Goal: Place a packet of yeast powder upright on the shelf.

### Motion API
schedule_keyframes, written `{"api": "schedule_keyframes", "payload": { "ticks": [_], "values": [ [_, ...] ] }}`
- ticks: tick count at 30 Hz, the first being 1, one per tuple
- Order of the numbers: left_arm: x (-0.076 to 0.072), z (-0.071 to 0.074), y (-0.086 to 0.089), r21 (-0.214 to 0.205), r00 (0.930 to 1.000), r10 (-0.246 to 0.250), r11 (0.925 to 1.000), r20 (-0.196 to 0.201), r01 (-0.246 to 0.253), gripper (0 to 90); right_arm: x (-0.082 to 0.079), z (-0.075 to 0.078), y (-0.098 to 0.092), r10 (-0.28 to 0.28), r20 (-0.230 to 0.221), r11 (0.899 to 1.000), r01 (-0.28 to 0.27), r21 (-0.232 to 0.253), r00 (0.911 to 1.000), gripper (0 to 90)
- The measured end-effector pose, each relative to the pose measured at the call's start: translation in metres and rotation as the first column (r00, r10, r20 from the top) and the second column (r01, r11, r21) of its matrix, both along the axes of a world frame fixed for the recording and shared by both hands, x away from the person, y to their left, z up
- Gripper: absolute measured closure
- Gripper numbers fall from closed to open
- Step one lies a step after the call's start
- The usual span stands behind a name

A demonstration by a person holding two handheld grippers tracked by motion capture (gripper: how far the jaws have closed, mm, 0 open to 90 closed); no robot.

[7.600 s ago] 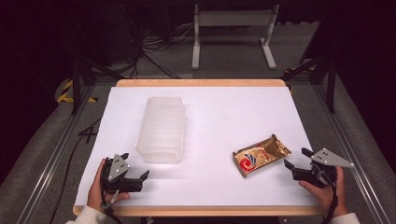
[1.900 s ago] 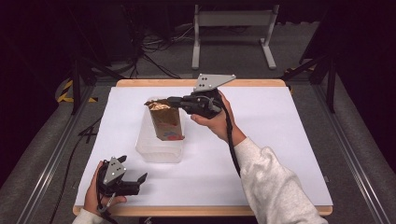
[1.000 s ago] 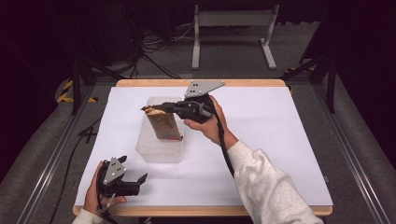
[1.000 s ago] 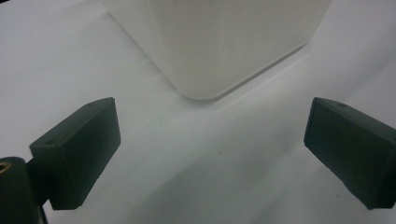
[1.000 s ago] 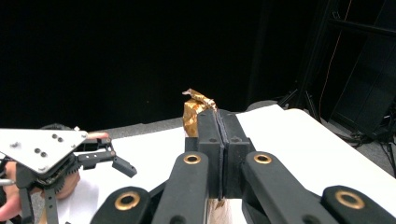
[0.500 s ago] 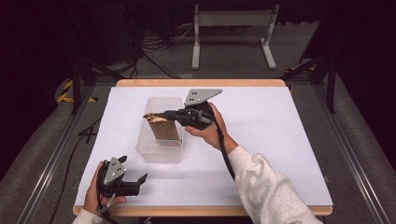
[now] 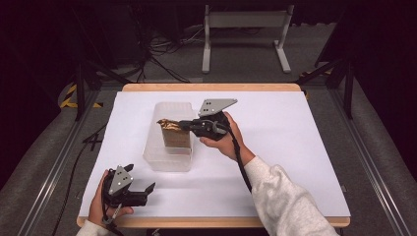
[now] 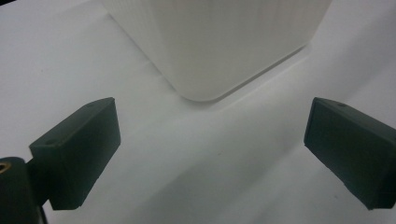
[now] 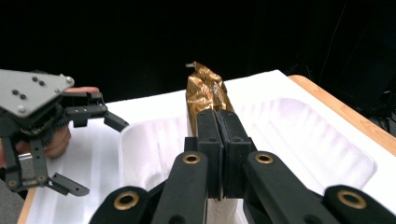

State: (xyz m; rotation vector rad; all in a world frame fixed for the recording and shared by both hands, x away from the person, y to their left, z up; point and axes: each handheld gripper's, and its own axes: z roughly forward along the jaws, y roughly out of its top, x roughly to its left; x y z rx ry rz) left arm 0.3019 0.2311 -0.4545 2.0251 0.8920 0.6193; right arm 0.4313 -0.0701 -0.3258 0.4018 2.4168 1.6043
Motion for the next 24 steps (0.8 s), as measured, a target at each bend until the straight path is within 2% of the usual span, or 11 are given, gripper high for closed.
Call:
{"api": "schedule_keyframes", "payload": {
  "ticks": [8,24],
  "values": [
    [0.0002,-0.0001,0.0003,0.000,1.0000,0.002,1.0000,0.002,-0.002,4.6,0.0006,-0.0035,-0.0037,-0.002,-0.012,1.000,0.002,0.002,0.9999,88.3],
    [-0.0001,0.0001,0.0002,0.001,1.0000,0.002,1.0000,0.003,-0.002,4.6,-0.0026,-0.0028,-0.0052,-0.010,0.013,1.000,0.010,-0.025,0.9999,86.1]
  ]
}}
